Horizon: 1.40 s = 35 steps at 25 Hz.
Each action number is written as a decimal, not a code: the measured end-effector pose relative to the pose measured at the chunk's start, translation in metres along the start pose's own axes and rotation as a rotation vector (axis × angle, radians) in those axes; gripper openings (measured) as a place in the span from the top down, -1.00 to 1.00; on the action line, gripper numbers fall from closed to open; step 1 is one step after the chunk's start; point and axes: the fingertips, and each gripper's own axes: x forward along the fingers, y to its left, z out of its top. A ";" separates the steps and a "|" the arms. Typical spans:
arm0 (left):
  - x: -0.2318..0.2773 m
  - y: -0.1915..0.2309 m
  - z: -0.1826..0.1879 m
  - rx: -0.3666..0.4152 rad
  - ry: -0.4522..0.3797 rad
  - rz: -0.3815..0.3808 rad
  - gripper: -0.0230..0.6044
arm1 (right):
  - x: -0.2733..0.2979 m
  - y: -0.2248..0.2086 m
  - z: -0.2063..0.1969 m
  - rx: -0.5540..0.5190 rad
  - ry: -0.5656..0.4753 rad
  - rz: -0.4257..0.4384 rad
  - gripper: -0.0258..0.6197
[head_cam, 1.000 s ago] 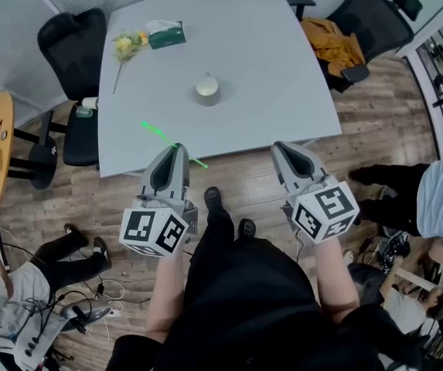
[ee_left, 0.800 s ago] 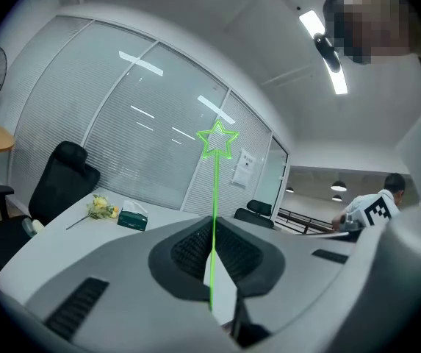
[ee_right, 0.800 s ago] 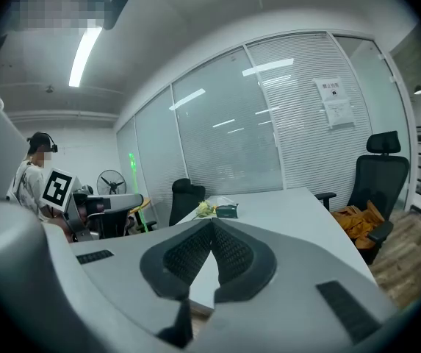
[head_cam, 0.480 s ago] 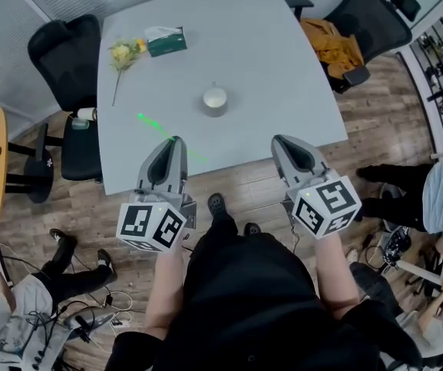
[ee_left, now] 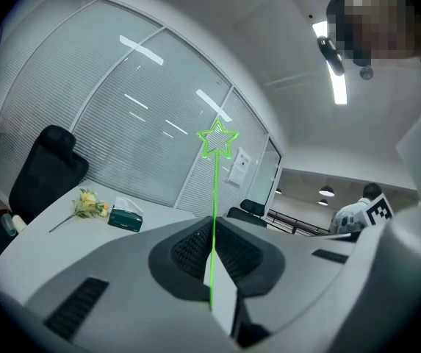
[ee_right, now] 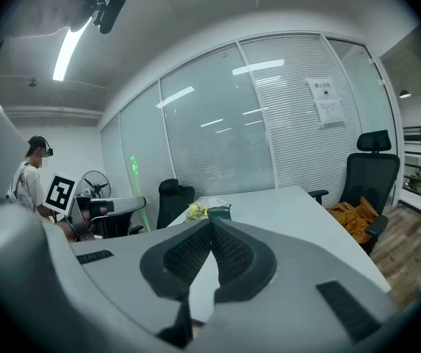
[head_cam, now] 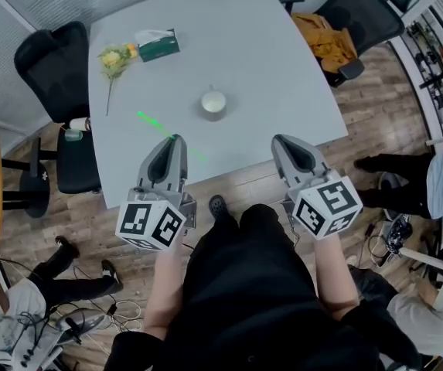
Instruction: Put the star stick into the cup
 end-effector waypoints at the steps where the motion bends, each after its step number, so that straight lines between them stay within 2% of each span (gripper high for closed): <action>1: 0.002 0.000 -0.002 -0.004 0.008 -0.006 0.90 | 0.000 0.000 -0.003 0.007 0.006 -0.005 0.89; 7: 0.010 0.000 -0.007 -0.014 0.035 -0.027 0.90 | 0.005 -0.004 -0.008 0.036 0.019 -0.021 0.89; 14: 0.018 0.016 -0.005 -0.034 0.039 0.015 0.90 | 0.025 -0.010 -0.007 0.046 0.045 0.007 0.89; 22: 0.044 0.030 0.004 -0.056 0.036 0.073 0.91 | 0.061 -0.026 0.007 0.038 0.074 0.080 0.89; 29: 0.080 0.031 0.018 -0.040 0.007 0.124 0.91 | 0.091 -0.059 0.028 0.032 0.073 0.146 0.89; 35: 0.110 0.029 0.026 -0.024 -0.009 0.197 0.90 | 0.121 -0.085 0.047 0.024 0.077 0.230 0.89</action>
